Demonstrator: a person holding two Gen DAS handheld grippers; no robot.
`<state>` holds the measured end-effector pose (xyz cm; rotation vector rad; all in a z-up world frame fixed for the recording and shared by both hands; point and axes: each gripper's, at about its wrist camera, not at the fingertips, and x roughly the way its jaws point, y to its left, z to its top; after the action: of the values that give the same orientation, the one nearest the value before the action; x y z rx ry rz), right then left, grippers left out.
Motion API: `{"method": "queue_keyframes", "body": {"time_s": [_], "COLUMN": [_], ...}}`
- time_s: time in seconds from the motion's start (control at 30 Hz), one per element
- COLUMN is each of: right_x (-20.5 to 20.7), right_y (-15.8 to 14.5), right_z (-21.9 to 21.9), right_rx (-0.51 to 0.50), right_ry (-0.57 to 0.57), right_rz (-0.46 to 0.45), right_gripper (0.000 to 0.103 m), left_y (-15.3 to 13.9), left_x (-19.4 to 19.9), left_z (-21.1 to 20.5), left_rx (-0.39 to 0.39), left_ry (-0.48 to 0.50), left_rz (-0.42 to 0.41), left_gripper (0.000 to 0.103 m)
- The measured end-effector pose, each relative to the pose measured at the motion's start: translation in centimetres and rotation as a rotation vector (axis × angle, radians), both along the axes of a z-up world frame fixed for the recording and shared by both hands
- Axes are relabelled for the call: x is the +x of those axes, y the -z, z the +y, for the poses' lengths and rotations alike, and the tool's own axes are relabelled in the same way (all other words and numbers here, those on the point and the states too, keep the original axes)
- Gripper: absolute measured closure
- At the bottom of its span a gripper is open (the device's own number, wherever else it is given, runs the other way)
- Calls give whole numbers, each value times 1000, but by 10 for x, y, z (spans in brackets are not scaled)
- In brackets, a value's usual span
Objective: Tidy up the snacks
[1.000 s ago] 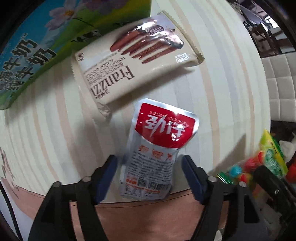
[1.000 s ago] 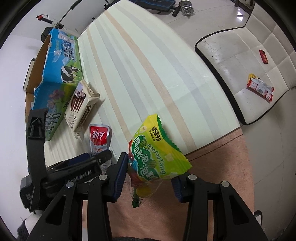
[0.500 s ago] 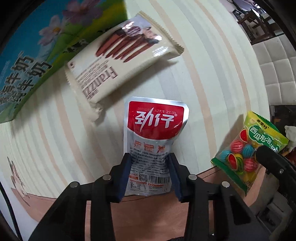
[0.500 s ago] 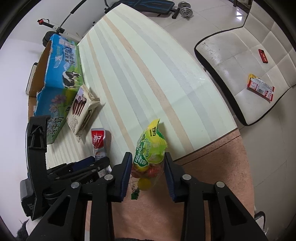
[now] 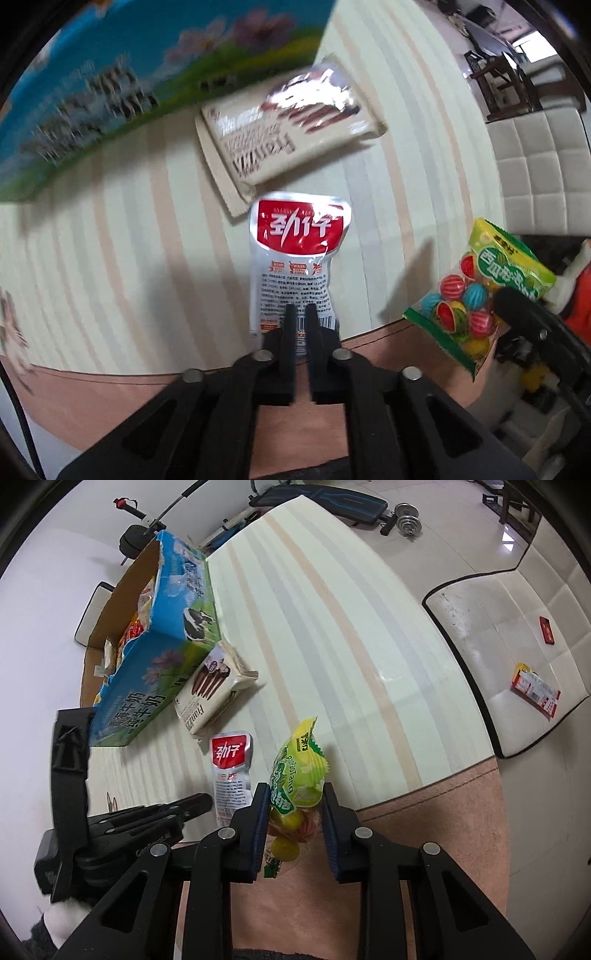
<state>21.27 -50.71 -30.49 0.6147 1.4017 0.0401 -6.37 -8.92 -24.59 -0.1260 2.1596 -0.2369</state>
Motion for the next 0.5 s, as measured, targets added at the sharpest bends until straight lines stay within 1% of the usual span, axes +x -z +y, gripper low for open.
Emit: {"method": "queue_keyframes", "body": {"time_s": [0.03,0.07,0.1,0.13,0.17,0.2,0.23,0.27,0.3,0.37,0.4,0.47,0.5], "right_x": [1,1,1,1,1,0,-1,-1,-2,-2,-2,-3,-3], "right_y": [1,3,5,7,8,9,9,9,9,9,9,8,8], "right_z": [0,0,0,-1,-1,-2,-2,-2,-2,-3,-4,-6,-7], "right_rx": [-1,-3,-2,2,5,3,1,2,4,3,4,5,4], "right_ry": [0,1,5,11,15,18,18,21,23,29,33,44,48], "right_rz": [3,7,14,21,24,27,27,27,28,27,25,22,20], "right_gripper": [74,74,74,74,74,74,74,74,74,74,74,74,74], "left_y": [10,16,26,30,32,32,34,38,38,36,33,26,19], "left_x": [-5,-4,-2,-2,1,2,3,3,4,5,6,10,7], "left_z": [1,4,-1,-3,-5,-8,-12,-13,-15,-19,-20,-21,-32], "left_rx": [5,16,27,39,46,62,72,83,80,108,115,112,102], "left_ry": [-9,-18,-11,3,9,30,52,69,81,119,120,126,129], "left_rz": [17,31,41,45,42,30,29,43,33,6,-12,-43,-52], "left_gripper": [85,82,77,69,63,51,41,38,32,32,33,53,62]}}
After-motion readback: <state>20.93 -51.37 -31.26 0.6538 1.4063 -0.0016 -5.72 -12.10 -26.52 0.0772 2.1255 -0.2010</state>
